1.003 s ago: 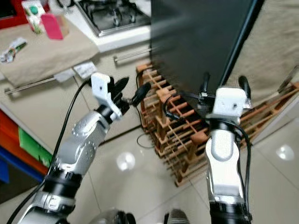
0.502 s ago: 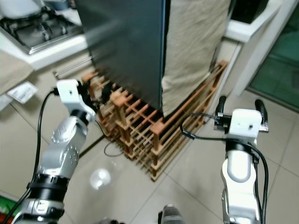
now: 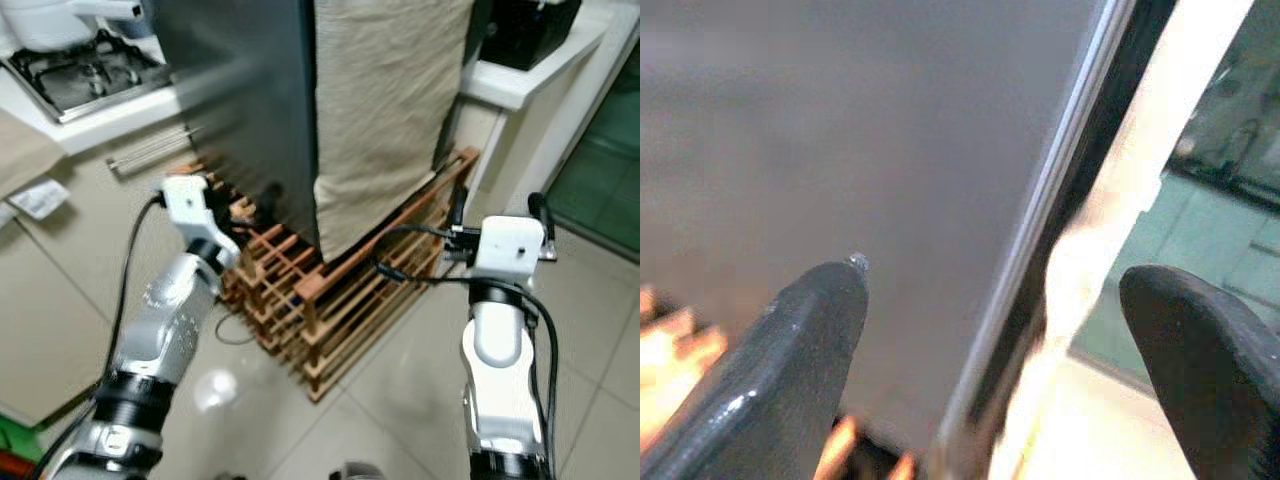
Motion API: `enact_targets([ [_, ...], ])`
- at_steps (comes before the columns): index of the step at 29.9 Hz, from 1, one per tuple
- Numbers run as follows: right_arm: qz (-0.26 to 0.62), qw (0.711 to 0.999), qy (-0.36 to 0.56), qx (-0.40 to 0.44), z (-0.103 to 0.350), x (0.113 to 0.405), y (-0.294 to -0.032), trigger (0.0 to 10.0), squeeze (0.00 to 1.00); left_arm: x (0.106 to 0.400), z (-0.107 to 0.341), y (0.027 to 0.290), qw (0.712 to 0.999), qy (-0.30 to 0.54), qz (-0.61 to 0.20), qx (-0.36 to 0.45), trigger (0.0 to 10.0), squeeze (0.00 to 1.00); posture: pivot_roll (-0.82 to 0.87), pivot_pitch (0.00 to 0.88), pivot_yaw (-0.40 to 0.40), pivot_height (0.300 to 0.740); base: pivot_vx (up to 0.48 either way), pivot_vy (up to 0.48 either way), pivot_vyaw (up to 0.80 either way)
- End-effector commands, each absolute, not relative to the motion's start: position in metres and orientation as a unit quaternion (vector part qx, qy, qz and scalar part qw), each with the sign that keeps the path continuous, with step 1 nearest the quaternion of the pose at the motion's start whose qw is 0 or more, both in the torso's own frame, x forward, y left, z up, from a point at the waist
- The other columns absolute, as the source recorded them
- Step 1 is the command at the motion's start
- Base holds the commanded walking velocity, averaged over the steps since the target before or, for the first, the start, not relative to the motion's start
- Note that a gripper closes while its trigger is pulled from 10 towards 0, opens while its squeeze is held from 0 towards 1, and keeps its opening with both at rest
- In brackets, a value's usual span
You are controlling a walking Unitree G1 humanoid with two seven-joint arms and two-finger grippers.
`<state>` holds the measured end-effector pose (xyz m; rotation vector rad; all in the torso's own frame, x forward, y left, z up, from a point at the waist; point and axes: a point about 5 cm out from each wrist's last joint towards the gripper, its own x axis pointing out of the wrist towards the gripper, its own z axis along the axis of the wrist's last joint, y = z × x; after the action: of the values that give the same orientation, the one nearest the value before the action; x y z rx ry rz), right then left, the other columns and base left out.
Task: Restocking fridge
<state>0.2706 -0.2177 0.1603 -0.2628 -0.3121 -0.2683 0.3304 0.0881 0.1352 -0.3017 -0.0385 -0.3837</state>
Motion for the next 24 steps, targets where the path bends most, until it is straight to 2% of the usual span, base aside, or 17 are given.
enact_targets([
  [1, -0.122, 0.973, -0.148, -0.127, 0.160, 0.271, -0.216, 10.0, 0.00, 0.331, 0.129, 0.090, 0.970, -0.003, -0.192, -0.152, 10.0, 0.00, -0.22, 0.027, 0.020, 0.723, 0.000, 0.000, 0.00],
  [6, -0.114, 0.975, -0.147, -0.126, 0.161, 0.273, -0.213, 10.0, 0.00, 0.336, 0.132, 0.093, 0.972, -0.004, -0.198, -0.126, 10.0, 0.00, -0.23, 0.057, 0.002, 0.723, 0.000, 0.000, 0.00],
  [13, -0.112, 0.975, -0.150, -0.119, 0.160, 0.286, -0.205, 10.0, 0.00, 0.344, 0.145, 0.096, 0.973, -0.025, -0.184, -0.135, 10.0, 0.00, -0.22, 0.078, 0.046, 0.723, 0.000, 0.000, 0.00],
  [17, -0.099, 0.977, -0.150, -0.112, 0.159, 0.291, -0.195, 10.0, 0.00, 0.343, 0.150, 0.104, 0.974, -0.041, -0.169, -0.146, 10.0, 0.00, -0.18, 0.081, 0.046, 0.723, 0.000, 0.000, -0.76],
  [18, -0.079, 0.981, -0.143, -0.107, 0.153, 0.291, -0.190, 10.0, 0.00, 0.343, 0.150, 0.113, 0.977, -0.048, -0.136, -0.155, 10.0, 0.00, -0.16, 0.076, 0.038, 0.723, 0.000, 0.000, -0.45],
  [24, -0.073, 0.983, -0.137, -0.103, 0.146, 0.291, -0.190, 10.0, 0.00, 0.339, 0.149, 0.116, 0.981, -0.065, -0.112, -0.143, 10.0, 0.00, -0.15, 0.071, 0.009, 0.723, 0.000, 0.000, 0.00],
])
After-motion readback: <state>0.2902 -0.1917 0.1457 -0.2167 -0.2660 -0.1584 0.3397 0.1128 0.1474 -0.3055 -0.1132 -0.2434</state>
